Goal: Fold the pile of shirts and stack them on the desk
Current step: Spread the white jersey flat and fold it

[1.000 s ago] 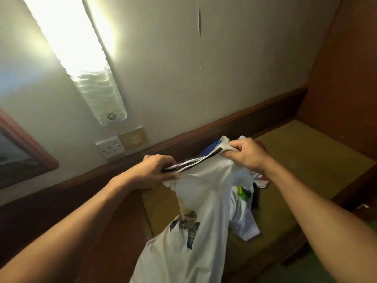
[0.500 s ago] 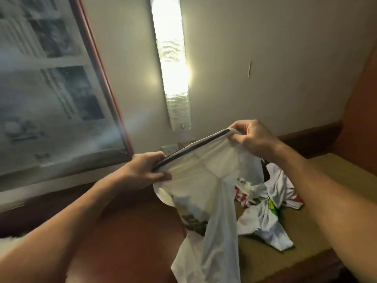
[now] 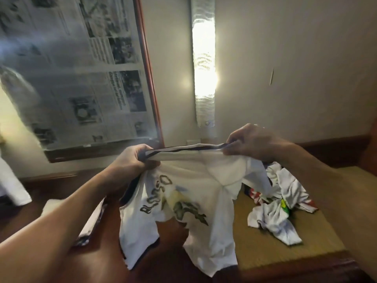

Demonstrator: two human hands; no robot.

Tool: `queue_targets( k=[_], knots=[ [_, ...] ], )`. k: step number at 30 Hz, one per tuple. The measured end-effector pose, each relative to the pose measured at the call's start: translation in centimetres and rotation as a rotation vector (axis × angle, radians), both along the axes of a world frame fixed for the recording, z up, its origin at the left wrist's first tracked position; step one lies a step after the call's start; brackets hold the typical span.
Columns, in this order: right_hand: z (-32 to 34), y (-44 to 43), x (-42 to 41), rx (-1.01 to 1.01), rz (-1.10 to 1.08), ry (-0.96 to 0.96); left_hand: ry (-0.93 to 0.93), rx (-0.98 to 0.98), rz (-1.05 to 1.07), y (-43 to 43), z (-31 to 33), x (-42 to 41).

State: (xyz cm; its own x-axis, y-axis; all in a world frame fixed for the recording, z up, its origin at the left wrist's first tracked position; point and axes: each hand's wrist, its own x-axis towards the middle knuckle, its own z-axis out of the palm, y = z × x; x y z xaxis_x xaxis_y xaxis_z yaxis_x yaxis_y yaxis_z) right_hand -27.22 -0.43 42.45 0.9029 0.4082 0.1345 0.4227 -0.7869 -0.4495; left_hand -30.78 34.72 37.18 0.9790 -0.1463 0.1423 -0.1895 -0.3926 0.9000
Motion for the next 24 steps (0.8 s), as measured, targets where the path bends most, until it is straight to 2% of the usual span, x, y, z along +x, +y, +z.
queue_targets(
  k=[2,3,6,10,12,15,17,20,22,24],
  knots=[
    [0.6,0.5,-1.2,0.041,-0.019,-0.101,0.051,-0.015,-0.028,0.8,0.6,-1.7],
    [1.0,0.5,-1.8,0.129,-0.019,-0.109,0.06,0.057,-0.054,1.2,0.7,-2.7],
    [1.5,1.0,-3.9,0.388,-0.009,-0.025,0.06,0.48,-0.069,1.5,-1.1,-5.9],
    [1.2,3.0,-6.3,0.525,0.019,0.075,0.133,0.828,0.162,3.3,-5.3,-8.6],
    [1.4,3.5,-7.2,0.503,0.014,0.03,0.11,0.782,0.239,5.2,-7.2,-9.8],
    [2.5,4.0,-8.5,0.279,0.033,-0.103,0.11,0.66,0.274,8.4,-9.5,-11.6],
    [3.3,4.6,-9.3,0.145,0.037,-0.154,0.125,0.692,0.252,10.6,-10.4,-12.6],
    [4.1,5.4,-10.5,0.15,-0.023,-0.188,0.057,0.785,0.293,14.3,-11.3,-13.9],
    [4.3,5.9,-11.2,0.164,-0.07,-0.19,-0.028,0.673,0.332,16.7,-11.3,-14.6],
    [3.9,6.6,-12.0,0.154,-0.107,-0.208,-0.071,0.442,0.306,18.0,-10.4,-15.5]
  ],
)
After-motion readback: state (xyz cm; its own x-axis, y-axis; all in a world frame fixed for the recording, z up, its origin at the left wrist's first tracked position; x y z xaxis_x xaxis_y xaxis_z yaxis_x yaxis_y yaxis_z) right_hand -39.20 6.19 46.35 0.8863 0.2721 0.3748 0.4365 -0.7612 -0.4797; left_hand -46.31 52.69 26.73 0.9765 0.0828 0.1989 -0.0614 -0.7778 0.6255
